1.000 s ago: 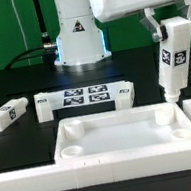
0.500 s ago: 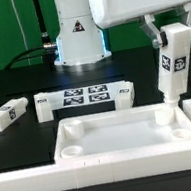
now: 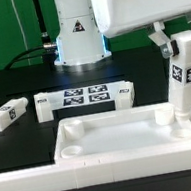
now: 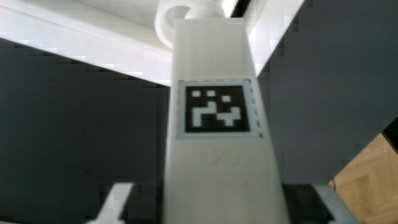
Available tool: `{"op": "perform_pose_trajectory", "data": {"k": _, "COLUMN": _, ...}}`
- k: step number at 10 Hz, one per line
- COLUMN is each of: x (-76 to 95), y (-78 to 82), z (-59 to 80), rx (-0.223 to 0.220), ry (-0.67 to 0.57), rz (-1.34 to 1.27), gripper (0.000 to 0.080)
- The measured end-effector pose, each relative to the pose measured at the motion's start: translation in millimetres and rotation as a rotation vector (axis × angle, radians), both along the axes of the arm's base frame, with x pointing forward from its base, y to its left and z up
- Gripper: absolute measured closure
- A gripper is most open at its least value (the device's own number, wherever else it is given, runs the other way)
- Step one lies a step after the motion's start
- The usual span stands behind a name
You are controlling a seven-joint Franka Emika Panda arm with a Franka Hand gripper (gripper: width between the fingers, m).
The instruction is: Assemble desk
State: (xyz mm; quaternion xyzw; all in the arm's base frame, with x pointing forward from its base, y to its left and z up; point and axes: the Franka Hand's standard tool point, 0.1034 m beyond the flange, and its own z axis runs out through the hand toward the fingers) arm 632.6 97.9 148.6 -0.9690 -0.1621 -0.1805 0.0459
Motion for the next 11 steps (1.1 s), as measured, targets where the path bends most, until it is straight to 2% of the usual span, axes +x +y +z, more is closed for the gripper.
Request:
{"op": "perform_pose_trajectory", "data": {"k": 2, "x": 0.2, "y": -0.7, "z": -1.4, "rx": -0.001, "ry": 0.001, "rz": 0.0, "gripper": 0.0509}}
{"op": "perform_pose_trajectory", "data": {"k": 4, "x": 15.2, "y": -5.6, "z": -3.4, "rx": -0.001, "ry": -0.011, "rz": 0.005, "gripper": 0.0509}}
{"op": "perform_pose_trajectory", "data": {"k": 5, "x": 16.9, "y": -5.5, "z": -5.5, "rx": 0.0, "ry": -0.01, "rz": 0.004, "gripper": 0.0509}}
{"op": "perform_pose_trajectory", "data": {"k": 11, "x": 13.9, "y": -8.7, "z": -13.8, "rx": -0.002, "ry": 0.002, "rz": 0.002, "gripper": 0.0509}}
